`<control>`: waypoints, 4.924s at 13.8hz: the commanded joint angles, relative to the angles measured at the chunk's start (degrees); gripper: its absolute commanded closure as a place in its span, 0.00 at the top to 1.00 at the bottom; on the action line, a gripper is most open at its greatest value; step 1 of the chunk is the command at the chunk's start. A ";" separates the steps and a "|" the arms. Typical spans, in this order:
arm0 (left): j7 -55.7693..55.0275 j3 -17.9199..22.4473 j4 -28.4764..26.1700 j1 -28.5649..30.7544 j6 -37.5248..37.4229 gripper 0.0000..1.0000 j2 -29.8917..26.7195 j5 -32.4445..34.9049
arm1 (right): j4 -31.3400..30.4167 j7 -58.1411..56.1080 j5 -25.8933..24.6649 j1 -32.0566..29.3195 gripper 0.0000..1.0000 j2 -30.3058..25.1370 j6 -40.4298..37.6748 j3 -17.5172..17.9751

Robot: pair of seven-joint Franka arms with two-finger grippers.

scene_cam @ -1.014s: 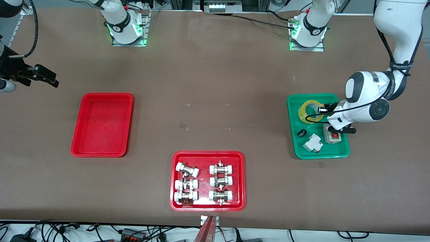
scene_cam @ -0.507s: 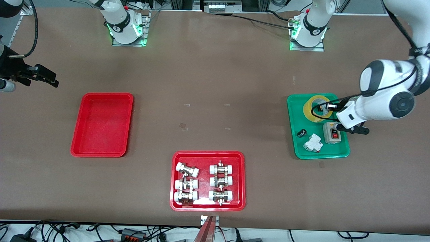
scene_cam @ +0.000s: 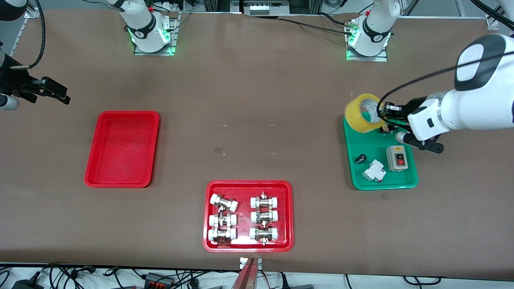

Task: Left arm passes tape to right arm into tray
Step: 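Lift the tape with the left gripper while the right gripper reaches over, then carry the tape toward the right gripper while the right gripper approaches it, then close the right gripper on the tape rim and open the left gripper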

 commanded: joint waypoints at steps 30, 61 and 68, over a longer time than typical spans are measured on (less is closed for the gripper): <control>-40.02 0.61 11.13 -37.11 57.57 0.01 26.04 -18.50 | 15.71 -14.98 37.76 16.80 1.00 29.65 4.85 0.72; -39.58 0.61 12.01 -36.93 57.65 0.01 27.09 -18.68 | 16.94 -22.47 46.75 17.33 0.14 35.20 8.54 0.81; -34.57 0.61 11.83 -32.99 56.87 1.00 25.34 -17.45 | 16.94 -22.56 46.75 17.24 0.14 35.20 8.54 0.81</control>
